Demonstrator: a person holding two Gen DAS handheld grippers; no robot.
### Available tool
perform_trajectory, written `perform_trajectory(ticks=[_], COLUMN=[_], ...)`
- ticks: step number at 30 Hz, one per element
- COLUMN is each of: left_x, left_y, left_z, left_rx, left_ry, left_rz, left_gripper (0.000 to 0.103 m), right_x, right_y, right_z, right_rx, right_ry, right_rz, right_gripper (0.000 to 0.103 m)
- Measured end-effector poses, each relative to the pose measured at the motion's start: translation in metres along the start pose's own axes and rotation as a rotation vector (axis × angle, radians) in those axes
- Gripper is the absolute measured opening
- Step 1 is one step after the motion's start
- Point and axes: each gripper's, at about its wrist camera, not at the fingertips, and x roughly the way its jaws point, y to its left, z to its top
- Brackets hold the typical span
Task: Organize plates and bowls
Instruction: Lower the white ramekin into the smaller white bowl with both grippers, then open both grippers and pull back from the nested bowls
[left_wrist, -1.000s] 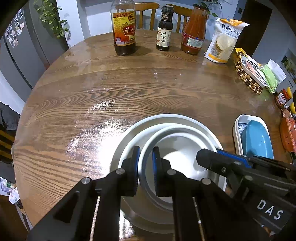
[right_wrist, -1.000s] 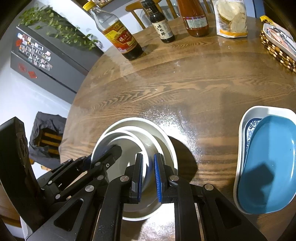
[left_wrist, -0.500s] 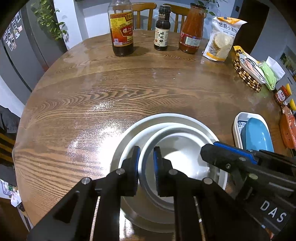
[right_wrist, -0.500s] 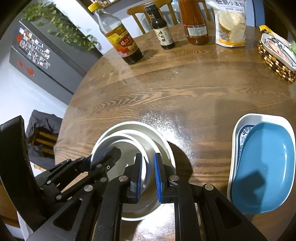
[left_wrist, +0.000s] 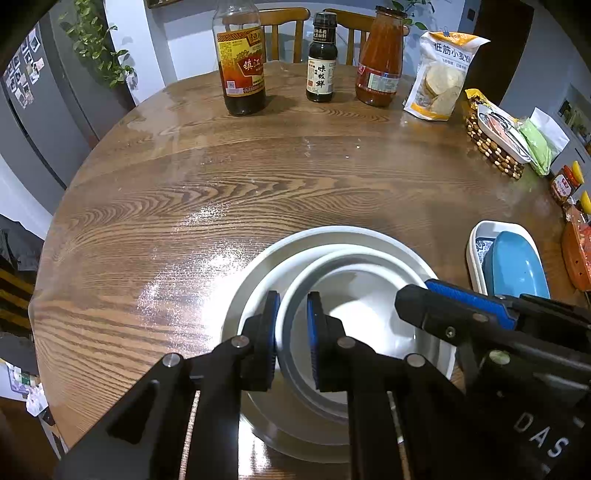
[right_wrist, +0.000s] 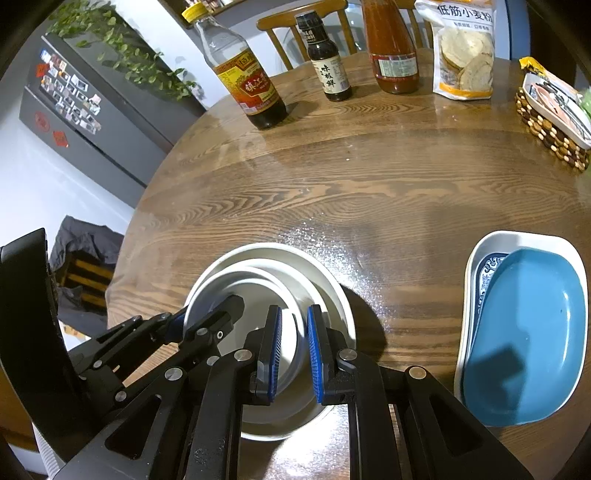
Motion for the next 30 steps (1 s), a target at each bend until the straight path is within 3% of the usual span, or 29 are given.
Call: perform_trajectory(ticks=[11,17,19,30], left_x=[-0.005,-0.012,-0.015,-0.027], left_y=[0.001,0.001,0.001,0.004], left_z=[0.001,0.002,0.002,0.002], left_rx=[-0.012,-0.004,0.004,-0.005], left_ry=[-0.013,-0.042,-0.059,-0.091], left_rz=[-0.007,0.008,0.024,0.019], left_gripper=[0.015,0.024,0.031,0.035], right_x=[-0.003,-0.007,-0.008,-0.017], right_y=[0.001,0.000,-0.001,0.000], right_z=[0.001,0.003,0.003,0.003], right_rx=[0.000,0.007,0.011,0.012], right_ry=[-0.014,-0.024,-0.027,-0.047], right_rz=[0.007,0.016,0.022,0.037], right_gripper=[0.016,0.016,0.016,0.016])
